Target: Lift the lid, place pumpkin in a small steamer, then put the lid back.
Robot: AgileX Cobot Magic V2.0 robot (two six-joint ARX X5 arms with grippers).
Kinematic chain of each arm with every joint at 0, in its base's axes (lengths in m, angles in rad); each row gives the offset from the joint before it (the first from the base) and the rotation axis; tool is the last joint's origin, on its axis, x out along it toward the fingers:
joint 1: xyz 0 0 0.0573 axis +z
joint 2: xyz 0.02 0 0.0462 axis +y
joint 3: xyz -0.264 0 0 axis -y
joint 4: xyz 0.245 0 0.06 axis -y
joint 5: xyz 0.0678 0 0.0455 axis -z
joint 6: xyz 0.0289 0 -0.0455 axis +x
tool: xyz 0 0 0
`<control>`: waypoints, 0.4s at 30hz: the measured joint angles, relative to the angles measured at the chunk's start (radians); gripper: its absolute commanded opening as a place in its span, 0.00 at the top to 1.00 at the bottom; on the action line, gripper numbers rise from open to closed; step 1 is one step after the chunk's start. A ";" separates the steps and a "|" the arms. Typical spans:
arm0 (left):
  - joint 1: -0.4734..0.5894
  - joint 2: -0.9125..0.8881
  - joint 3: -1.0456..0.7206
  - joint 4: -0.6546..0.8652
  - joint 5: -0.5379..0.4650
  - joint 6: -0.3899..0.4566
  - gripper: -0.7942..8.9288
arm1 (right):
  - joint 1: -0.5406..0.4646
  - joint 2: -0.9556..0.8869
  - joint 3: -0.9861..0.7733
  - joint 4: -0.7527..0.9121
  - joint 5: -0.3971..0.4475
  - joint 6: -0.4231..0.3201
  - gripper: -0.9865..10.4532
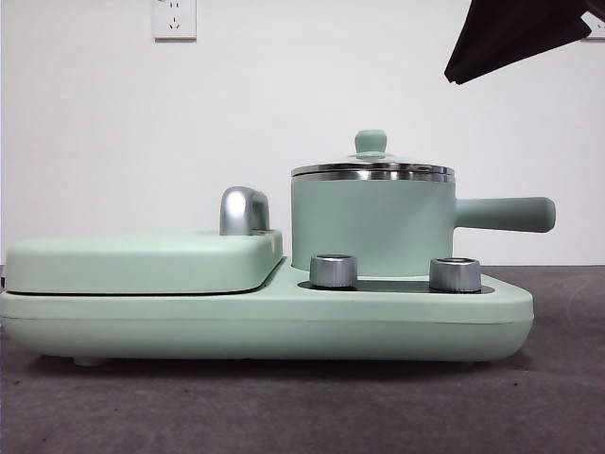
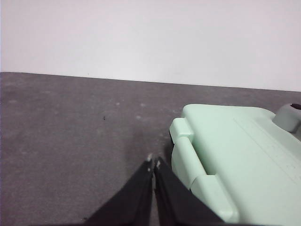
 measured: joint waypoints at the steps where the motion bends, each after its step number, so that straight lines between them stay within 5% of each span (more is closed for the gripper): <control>1: 0.000 0.000 0.000 0.000 0.000 0.000 0.91 | 0.000 0.000 0.000 0.000 0.000 0.000 0.88; 12: 0.000 0.000 0.000 0.005 0.000 0.000 0.91 | 0.000 0.000 0.000 0.008 0.000 0.000 0.88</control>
